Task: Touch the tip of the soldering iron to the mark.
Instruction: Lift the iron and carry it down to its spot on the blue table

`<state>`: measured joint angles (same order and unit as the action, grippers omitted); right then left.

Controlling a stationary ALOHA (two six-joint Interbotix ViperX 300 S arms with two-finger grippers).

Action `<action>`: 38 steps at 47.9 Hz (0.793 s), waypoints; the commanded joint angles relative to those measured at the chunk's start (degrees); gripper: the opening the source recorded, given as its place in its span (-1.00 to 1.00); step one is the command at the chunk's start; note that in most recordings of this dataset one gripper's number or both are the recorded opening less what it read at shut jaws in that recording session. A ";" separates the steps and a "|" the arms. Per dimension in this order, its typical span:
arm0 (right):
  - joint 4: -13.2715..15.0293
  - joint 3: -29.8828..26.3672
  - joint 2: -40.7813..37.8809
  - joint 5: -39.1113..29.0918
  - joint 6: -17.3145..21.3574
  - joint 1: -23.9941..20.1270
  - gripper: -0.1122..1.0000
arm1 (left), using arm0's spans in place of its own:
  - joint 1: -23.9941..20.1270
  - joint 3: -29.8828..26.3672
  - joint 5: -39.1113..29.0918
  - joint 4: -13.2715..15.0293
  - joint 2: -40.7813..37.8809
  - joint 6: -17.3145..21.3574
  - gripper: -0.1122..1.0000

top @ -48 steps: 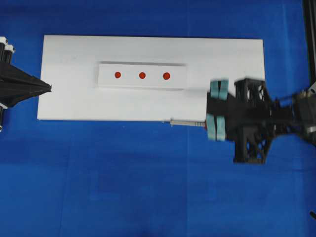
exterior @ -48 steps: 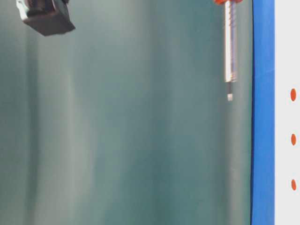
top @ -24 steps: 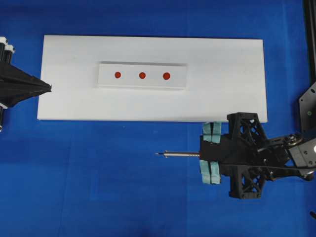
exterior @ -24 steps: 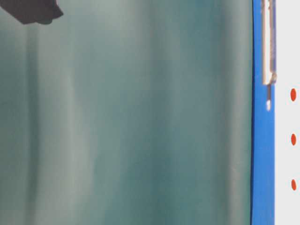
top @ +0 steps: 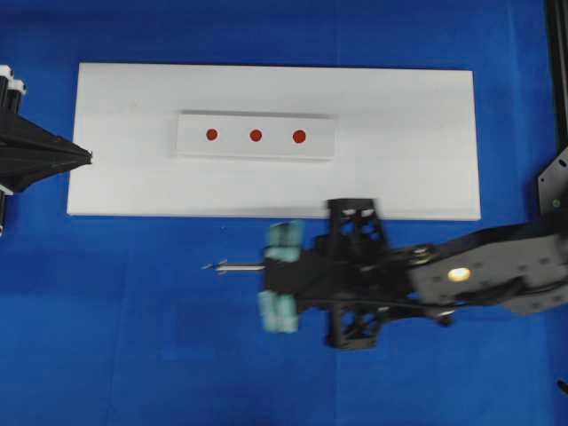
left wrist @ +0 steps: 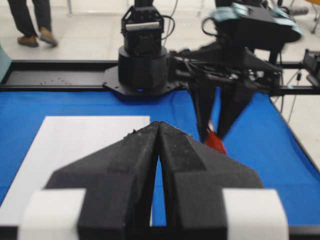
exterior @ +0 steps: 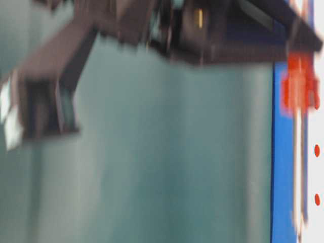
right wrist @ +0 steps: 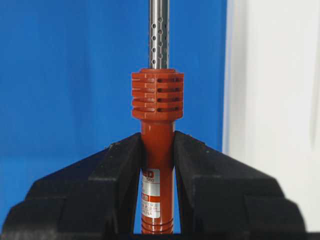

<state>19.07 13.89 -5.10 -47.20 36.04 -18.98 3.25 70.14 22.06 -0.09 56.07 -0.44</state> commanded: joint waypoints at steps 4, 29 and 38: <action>0.26 -7.47 -3.43 0.35 -1.76 1.23 -0.68 | 0.18 -0.97 0.62 -0.09 -0.18 -0.09 -0.80; -0.79 -13.36 -9.23 0.35 -1.67 2.11 -0.68 | 0.97 -0.97 0.44 -0.09 0.09 -0.35 -0.80; -2.29 -11.60 -11.34 3.52 -1.32 2.11 -0.68 | 0.97 -0.97 0.44 -0.09 0.09 -0.35 -0.80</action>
<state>17.40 2.29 -16.79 -45.70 34.54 -16.88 3.96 70.14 22.15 -0.09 56.34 -0.79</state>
